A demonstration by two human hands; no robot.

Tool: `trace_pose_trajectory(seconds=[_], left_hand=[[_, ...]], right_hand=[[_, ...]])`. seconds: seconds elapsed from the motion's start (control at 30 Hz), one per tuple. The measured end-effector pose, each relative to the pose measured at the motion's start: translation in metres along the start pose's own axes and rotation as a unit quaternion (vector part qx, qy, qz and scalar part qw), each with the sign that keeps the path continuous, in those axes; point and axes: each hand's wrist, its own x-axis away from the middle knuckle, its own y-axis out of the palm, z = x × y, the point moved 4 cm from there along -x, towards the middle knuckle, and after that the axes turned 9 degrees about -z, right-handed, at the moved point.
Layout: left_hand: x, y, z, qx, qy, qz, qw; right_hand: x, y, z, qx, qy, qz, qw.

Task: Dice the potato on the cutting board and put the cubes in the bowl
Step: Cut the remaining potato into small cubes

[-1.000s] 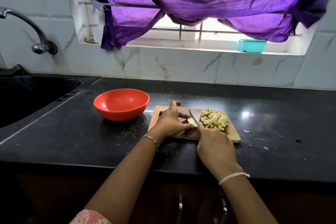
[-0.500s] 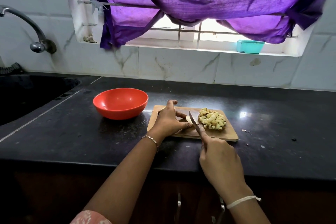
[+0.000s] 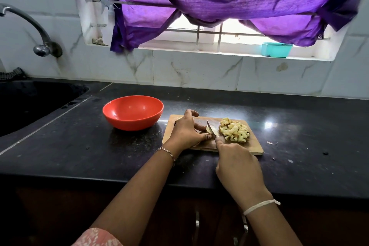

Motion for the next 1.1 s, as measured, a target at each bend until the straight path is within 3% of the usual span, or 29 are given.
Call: trace_pose_trajectory(seconds=[0.3, 0.53, 0.73, 1.1], left_hand=[[-0.004, 0.001, -0.001, -0.007, -0.003, 0.011, 1.000], [-0.010, 0.002, 0.003, -0.046, -0.013, -0.066, 0.997], [-0.009, 0.001, 0.006, -0.001, -0.015, -0.145, 0.989], [-0.013, 0.000, 0.004, 0.034, -0.007, -0.146, 0.989]], right_hand=[[-0.006, -0.009, 0.001, 0.019, 0.012, -0.023, 0.999], [-0.003, -0.009, -0.004, 0.021, 0.022, -0.013, 0.999], [0.005, -0.015, 0.011, -0.035, 0.034, -0.013, 0.999], [0.012, -0.007, 0.024, -0.158, 0.034, -0.019, 0.987]])
